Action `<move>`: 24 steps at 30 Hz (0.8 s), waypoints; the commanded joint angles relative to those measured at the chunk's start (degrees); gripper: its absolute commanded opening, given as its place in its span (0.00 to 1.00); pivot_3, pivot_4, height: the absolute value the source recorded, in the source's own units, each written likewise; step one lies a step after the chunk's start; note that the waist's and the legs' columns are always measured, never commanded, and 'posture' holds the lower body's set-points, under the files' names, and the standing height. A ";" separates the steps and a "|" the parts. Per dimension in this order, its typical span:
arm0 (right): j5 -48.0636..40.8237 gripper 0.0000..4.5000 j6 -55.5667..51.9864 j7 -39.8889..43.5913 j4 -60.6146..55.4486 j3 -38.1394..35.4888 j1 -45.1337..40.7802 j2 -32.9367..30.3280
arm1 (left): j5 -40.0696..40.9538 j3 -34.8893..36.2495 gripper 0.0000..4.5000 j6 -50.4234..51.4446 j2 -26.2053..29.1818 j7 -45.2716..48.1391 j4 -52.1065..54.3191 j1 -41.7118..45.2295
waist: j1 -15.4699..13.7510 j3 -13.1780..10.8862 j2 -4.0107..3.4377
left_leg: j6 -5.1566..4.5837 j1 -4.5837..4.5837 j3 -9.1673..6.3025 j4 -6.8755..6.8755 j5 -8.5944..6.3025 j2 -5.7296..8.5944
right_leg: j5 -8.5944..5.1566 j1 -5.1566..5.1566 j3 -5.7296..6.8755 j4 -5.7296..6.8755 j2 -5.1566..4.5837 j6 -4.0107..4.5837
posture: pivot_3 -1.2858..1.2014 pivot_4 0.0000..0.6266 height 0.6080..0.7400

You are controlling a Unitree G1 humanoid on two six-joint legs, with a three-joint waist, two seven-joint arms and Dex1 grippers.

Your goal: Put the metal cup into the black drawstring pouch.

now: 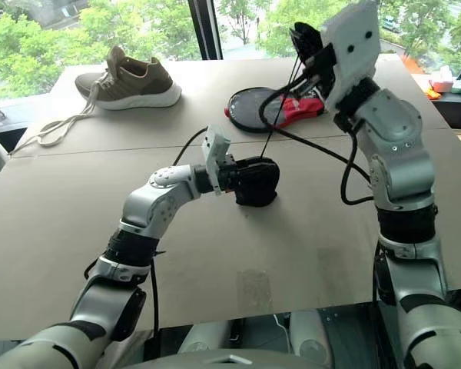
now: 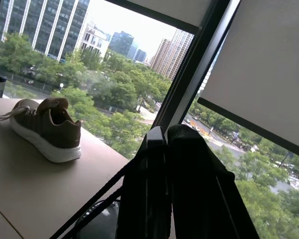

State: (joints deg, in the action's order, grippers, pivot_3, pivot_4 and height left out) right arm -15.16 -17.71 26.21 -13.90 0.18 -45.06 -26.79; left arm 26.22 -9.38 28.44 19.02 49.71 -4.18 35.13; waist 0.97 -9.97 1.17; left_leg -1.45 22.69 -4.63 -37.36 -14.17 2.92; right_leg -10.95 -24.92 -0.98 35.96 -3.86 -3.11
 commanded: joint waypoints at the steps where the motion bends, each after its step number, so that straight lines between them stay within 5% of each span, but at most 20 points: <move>1: -0.26 0.00 2.06 2.12 -3.68 -0.68 0.18 -0.74 | -0.57 1.22 0.55 1.66 0.20 -1.75 1.25 -0.74 | -0.08 0.00 0.00 | 0.01 -0.01 -0.01 -0.01 0.00 0.00 | 0.00 0.01 0.01 0.00 0.00 0.00 | 0.52 0.24 0.97; 8: -1.87 0.00 -1.02 8.24 -4.82 0.12 6.18 -3.24 | 4.42 7.85 0.55 6.01 6.85 0.78 7.22 -5.74 | -0.07 0.01 0.01 | 0.00 -0.04 -0.05 -0.06 0.00 -0.04 | 0.00 0.05 0.02 0.02 0.00 0.00 | 0.52 0.24 0.97; 15: 0.47 0.70 2.05 16.59 -1.62 3.53 19.27 -8.24 | 6.52 9.33 0.57 10.07 14.43 2.88 17.15 -19.01 | -0.31 0.01 0.01 | -0.03 -0.02 -0.01 -0.02 -0.02 -0.01 | 0.00 0.05 0.00 -0.07 -0.09 0.00 | 0.52 0.24 0.97; 24: -1.82 0.70 8.59 24.40 2.21 0.92 33.13 -11.09 | 4.94 13.63 0.57 8.51 17.48 0.21 19.26 -31.08 | -0.40 0.02 0.00 | -0.26 -0.26 -0.03 -0.04 -0.16 -0.05 | -0.02 0.29 0.05 -0.06 -0.10 0.01 | 0.52 0.24 0.97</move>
State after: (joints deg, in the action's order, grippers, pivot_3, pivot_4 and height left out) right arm -14.79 -10.86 49.12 -10.44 3.57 -12.51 -37.29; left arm 31.50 2.08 38.09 35.64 50.45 14.12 4.93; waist 0.58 -9.95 1.17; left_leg -1.72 22.40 -4.66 -37.40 -14.34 2.86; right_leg -10.97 -24.61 -0.93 35.90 -3.95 -3.10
